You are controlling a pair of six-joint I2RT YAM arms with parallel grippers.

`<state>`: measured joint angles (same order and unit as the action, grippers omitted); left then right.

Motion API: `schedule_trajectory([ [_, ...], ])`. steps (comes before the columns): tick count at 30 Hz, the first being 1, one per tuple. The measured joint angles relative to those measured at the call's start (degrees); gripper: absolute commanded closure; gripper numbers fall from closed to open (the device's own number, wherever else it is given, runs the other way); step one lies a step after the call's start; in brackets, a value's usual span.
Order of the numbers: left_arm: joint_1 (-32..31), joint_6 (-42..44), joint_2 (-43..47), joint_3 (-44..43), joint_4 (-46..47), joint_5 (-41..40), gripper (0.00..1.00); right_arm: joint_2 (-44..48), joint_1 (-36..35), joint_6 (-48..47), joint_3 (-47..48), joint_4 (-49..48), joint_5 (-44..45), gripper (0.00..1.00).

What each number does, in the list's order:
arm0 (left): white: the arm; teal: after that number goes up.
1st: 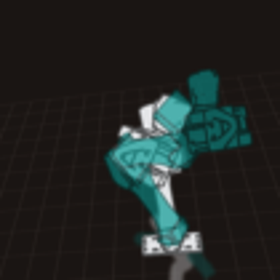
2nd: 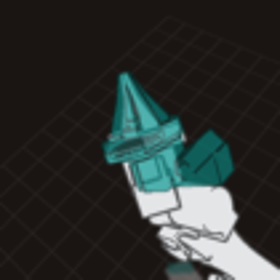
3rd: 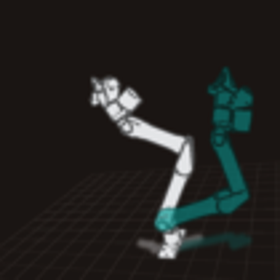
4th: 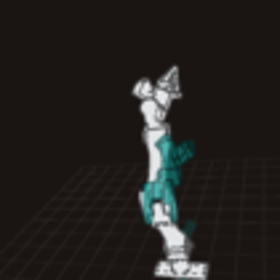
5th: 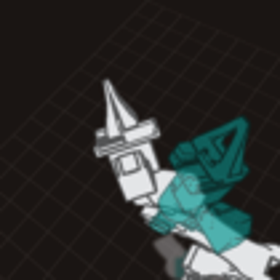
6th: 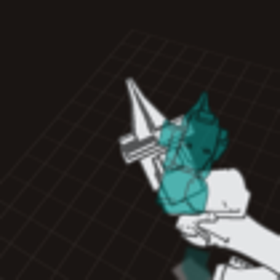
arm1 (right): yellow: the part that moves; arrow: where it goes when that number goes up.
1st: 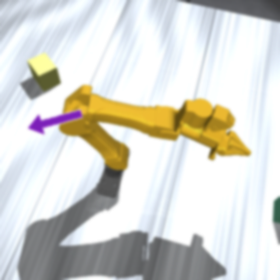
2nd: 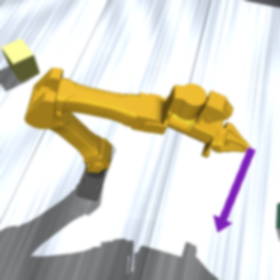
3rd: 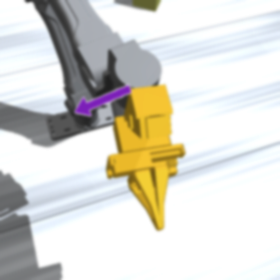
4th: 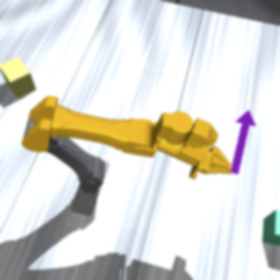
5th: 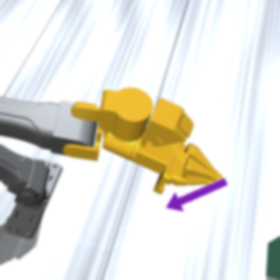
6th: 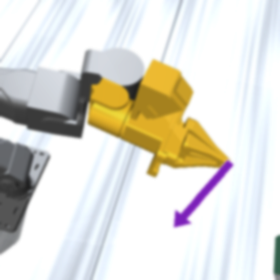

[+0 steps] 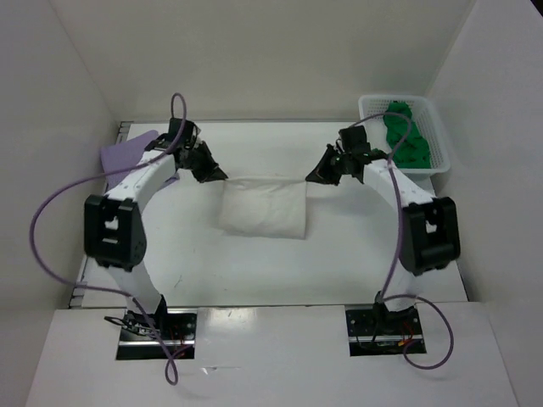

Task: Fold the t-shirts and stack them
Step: Fold the long partially folded tshirt into a neat square

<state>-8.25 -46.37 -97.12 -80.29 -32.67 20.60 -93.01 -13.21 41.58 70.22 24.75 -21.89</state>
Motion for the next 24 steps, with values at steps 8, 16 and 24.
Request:
schedule_trajectory([
  [8, 1.60, -0.37, -23.19, -10.73, 2.91, -3.63, 0.99, -24.02, 0.94, -3.93, 15.61, -2.47, 0.17, 1.00],
  [16, 3.23, -1.53, -24.63, -14.53, 7.28, -4.92, 0.81, -30.32, 0.94, -5.31, 27.61, -2.49, 0.24, 0.97],
  [24, 6.78, -4.35, -24.26, -14.12, 11.50, -5.22, 0.53, -37.90, 1.31, -6.05, 39.41, -0.85, 0.66, 0.66],
])
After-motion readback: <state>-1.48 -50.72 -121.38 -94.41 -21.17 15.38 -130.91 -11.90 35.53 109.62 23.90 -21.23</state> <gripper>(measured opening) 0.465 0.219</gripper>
